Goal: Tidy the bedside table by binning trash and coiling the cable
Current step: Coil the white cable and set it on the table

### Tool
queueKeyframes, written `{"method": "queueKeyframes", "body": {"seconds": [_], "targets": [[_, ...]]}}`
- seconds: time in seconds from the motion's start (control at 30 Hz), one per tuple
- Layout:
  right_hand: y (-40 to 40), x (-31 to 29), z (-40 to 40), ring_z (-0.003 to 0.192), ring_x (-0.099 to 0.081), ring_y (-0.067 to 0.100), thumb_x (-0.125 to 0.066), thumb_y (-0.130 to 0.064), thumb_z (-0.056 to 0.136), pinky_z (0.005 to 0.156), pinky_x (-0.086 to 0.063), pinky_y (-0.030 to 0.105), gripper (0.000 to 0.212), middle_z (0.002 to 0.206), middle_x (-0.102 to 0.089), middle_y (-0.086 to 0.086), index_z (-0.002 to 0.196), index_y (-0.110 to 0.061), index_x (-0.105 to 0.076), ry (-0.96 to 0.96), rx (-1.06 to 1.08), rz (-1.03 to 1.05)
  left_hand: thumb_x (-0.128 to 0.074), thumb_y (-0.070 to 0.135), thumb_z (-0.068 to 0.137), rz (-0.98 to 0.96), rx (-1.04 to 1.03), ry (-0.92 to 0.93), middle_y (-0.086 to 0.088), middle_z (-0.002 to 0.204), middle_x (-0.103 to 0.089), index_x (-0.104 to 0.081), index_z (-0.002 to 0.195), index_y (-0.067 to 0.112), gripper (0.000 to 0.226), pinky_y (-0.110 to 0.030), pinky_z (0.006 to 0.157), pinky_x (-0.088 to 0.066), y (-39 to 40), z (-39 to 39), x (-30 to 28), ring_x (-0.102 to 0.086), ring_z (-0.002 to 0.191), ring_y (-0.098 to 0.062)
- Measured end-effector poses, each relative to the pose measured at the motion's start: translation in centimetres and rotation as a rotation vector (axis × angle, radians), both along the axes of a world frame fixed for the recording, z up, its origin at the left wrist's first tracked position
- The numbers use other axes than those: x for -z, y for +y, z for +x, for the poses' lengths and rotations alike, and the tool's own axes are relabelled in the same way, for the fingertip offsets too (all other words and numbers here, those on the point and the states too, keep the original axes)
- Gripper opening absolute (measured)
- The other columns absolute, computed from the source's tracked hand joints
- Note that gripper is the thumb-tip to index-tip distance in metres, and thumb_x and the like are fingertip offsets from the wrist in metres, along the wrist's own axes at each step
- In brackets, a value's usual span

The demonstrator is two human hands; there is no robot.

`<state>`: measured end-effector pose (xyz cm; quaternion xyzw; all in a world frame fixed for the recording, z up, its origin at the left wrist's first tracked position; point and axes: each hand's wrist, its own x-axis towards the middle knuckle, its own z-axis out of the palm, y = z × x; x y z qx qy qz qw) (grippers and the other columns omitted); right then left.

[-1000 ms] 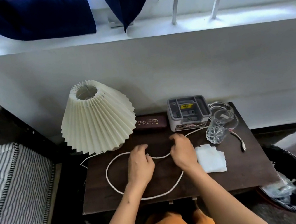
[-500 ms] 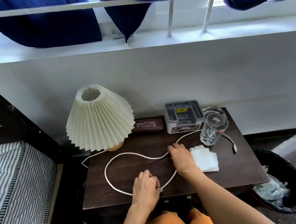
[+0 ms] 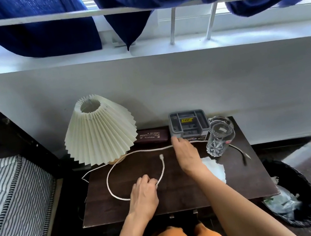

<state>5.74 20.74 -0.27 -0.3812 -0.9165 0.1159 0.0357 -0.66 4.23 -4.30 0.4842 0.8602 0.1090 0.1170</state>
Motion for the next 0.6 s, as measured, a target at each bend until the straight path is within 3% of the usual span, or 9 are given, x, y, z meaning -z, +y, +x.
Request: {"method": "queueKeyframes", "body": {"seconds": [0.17, 0.37, 0.5, 0.6], "targets": [[2.0, -6.4, -0.2, 0.105, -0.056, 0.033, -0.043, 0.004, 0.090, 0.079, -0.048, 0.039, 0.025, 0.112, -0.059, 0.015, 0.110, -0.003, -0.056, 0.162, 0.100, 0.102, -0.041, 0.017, 0.095, 0.164, -0.087, -0.093, 0.000, 0.109, -0.055, -0.056, 0.113, 0.018, 0.023, -0.031, 0.090, -0.045, 0.6, 0.0, -3.1, -0.055, 0.103, -0.018], [3.8, -14.6, 1.8, 0.092, -0.063, 0.035, -0.043, 0.014, 0.086, 0.080, -0.056, 0.043, 0.031, 0.104, -0.063, 0.021, 0.108, 0.002, -0.061, 0.290, 0.246, 0.193, -0.046, 0.014, 0.093, 0.378, -0.164, -0.282, -0.001, 0.098, -0.064, -0.056, 0.099, 0.014, 0.012, -0.036, 0.082, -0.051, 1.0, 0.7, -7.6, -0.062, 0.092, -0.017], [3.4, -19.9, 3.4, 0.105, -0.058, 0.033, -0.048, 0.016, 0.084, 0.084, -0.054, 0.039, 0.036, 0.112, -0.061, 0.020, 0.115, 0.000, -0.060, 0.396, 0.324, 0.309, -0.049, 0.014, 0.092, 0.502, -0.175, -0.406, 0.002, 0.091, -0.066, -0.057, 0.097, 0.016, 0.010, -0.033, 0.082, -0.051, 1.1, 1.0, -10.5, -0.063, 0.088, -0.014], [2.3, -24.0, 4.2, 0.108, -0.053, 0.031, -0.049, 0.010, 0.087, 0.073, -0.046, 0.036, 0.031, 0.110, -0.060, 0.018, 0.112, -0.003, -0.062, 0.495, 0.358, 0.401, -0.050, 0.013, 0.091, 0.586, -0.159, -0.493, 0.006, 0.086, -0.066, -0.055, 0.092, 0.025, 0.013, -0.025, 0.079, -0.052, 0.9, 1.2, -13.0, -0.064, 0.085, -0.011]]}}
